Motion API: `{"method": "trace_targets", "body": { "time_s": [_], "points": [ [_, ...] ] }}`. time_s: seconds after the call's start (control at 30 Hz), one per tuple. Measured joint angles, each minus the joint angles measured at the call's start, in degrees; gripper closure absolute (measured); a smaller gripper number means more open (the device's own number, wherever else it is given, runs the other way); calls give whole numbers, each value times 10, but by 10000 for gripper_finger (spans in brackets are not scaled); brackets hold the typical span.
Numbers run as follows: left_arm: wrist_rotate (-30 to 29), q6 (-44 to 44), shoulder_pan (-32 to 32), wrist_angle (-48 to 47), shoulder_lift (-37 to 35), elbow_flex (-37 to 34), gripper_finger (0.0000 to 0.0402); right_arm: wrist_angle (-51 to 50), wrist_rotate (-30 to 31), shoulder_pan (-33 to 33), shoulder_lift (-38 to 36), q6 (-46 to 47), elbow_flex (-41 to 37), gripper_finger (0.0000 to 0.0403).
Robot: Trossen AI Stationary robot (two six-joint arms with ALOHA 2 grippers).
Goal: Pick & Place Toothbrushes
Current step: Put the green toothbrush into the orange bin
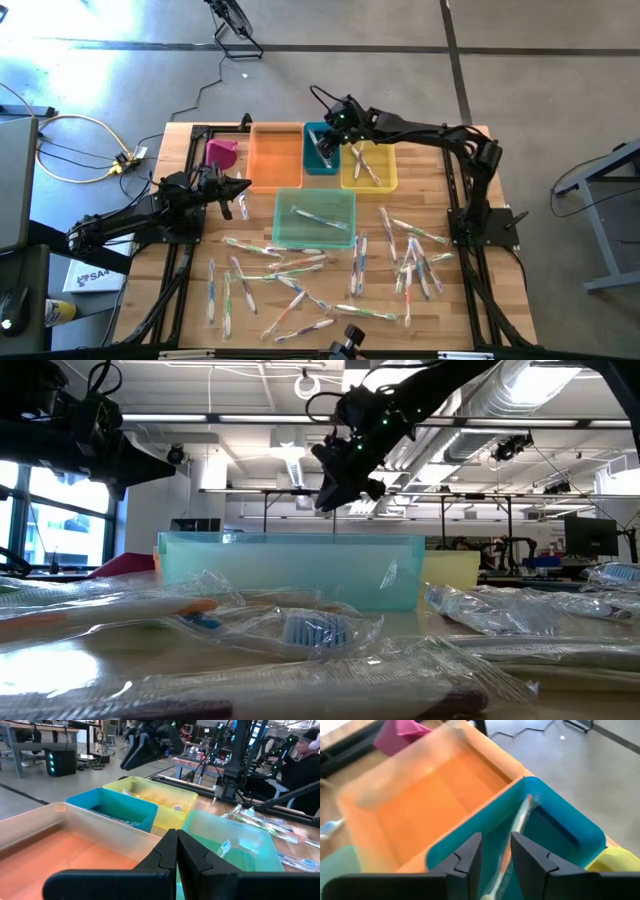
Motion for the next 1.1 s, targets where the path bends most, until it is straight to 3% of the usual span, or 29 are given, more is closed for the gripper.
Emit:
{"method": "trace_targets", "body": {
  "time_s": [0.17,0.37,0.63,1.1],
  "points": [
    [0,0,0,0,0,0,402,-1,-8,11,-7,5,0,320],
    [0,0,0,0,0,0,402,-8,-62,14,-7,-11,0,332],
    [0,0,0,0,0,0,402,26,-9,38,-10,-11,0,392],
    [1,0,0,-13,0,2,402,78,0,81,-41,-30,1,399]
  ]
}}
